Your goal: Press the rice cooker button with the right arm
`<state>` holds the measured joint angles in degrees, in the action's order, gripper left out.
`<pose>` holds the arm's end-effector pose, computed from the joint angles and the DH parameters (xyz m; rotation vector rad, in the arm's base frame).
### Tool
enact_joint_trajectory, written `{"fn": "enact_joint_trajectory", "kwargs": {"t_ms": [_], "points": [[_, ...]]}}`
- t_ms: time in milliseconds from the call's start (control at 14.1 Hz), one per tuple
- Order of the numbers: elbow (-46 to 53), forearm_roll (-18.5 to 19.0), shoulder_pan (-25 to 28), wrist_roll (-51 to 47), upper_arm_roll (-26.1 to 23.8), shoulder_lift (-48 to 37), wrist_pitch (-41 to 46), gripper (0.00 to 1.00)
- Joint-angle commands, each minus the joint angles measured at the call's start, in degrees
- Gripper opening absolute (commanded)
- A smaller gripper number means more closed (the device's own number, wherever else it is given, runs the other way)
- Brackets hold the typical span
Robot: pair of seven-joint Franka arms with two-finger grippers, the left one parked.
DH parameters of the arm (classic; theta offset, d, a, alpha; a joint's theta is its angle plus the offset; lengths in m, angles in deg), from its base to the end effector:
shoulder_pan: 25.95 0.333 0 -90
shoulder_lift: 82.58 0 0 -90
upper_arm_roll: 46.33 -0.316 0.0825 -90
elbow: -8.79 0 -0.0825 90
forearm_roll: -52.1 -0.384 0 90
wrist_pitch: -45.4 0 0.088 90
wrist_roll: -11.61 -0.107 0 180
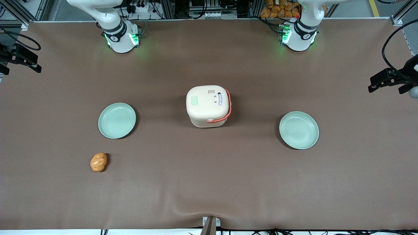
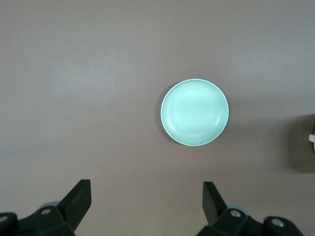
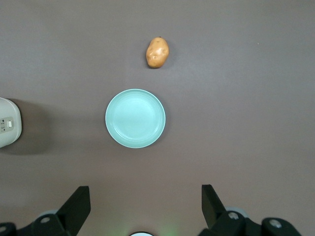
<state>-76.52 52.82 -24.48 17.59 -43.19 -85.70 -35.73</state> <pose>0.5201 -0.0177 0.6783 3.1311 0.1151 -0.0300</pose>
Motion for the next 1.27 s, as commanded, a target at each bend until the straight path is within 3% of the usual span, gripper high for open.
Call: {"fn": "enact_joint_trajectory", "kwargs": {"t_ms": [0, 495, 707, 1202], "points": [[-0.1, -1.5, -1.5, 0.4, -0.3, -0.1, -0.5, 1.0], [0.4, -1.8, -2.5, 0.2, -0.6, 0.7, -0.5, 1.0], [-0.3, -6.2, -2.8, 0.1, -0.5, 1.5, 0.3, 1.0], [0.3, -5.6, 7.7, -0.2, -0.9, 3.5, -0.4, 1.0]]}}
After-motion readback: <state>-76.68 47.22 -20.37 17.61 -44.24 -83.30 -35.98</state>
